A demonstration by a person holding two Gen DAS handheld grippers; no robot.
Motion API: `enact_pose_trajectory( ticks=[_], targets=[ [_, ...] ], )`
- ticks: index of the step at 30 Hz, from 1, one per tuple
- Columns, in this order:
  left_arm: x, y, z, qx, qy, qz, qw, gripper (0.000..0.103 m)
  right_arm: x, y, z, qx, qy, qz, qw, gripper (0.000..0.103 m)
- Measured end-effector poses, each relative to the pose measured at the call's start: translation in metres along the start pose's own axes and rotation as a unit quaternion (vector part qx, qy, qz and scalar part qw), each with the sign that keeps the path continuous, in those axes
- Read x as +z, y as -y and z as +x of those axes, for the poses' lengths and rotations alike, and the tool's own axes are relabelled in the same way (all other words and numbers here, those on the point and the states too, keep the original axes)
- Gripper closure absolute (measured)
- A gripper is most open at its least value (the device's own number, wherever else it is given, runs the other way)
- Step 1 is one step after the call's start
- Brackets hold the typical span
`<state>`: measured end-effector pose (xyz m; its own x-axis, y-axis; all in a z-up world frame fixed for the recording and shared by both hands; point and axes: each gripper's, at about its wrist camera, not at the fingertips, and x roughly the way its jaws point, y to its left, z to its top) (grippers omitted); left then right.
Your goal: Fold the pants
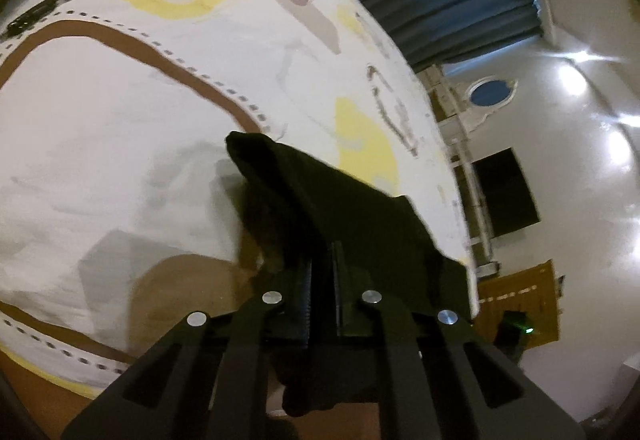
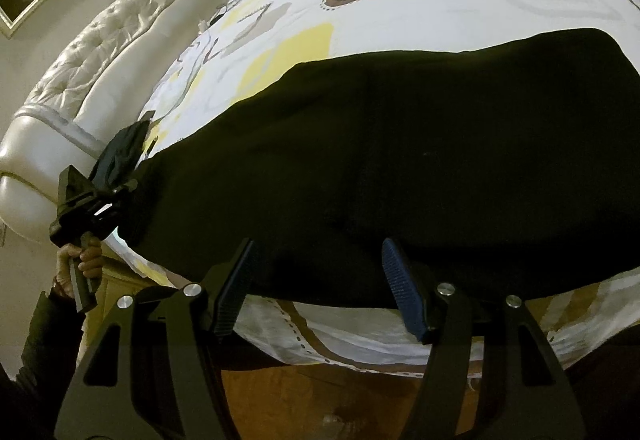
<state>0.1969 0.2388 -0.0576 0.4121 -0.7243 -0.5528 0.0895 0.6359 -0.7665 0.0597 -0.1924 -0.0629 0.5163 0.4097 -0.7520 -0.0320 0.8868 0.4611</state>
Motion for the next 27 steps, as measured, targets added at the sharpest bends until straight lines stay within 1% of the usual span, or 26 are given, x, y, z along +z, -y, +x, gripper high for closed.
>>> enact_pose_trajectory(
  ticks=[6,11,14,21,24,27],
  targets=[
    [-0.002,0.029,0.005,-0.022,0.003,0.008,0.9997,0.095,0.0,0.007,-0.006,0.007,0.006,0.011,1.0,0.038],
    [-0.002,0.062,0.017,-0.037,-0.002,0.03,0.9989,0.095,0.0,0.011,-0.011,0.011,0.012,0.015,1.0,0.038],
    [-0.002,0.081,0.026,-0.052,-0.007,0.043,0.9977,0.095,0.0,0.014,-0.015,0.014,0.017,0.019,1.0,0.038],
    [-0.009,0.135,0.051,-0.08,-0.025,0.083,0.993,0.095,-0.001,0.022,-0.023,0.019,0.028,0.03,0.999,0.038],
    [-0.012,0.16,0.067,-0.093,-0.041,0.104,0.9893,0.095,-0.001,0.026,-0.026,0.022,0.032,0.035,0.999,0.038],
    [-0.015,0.176,0.087,-0.11,-0.057,0.106,0.9866,0.095,0.0,0.03,-0.03,0.025,0.038,0.039,0.998,0.038]
  ],
)
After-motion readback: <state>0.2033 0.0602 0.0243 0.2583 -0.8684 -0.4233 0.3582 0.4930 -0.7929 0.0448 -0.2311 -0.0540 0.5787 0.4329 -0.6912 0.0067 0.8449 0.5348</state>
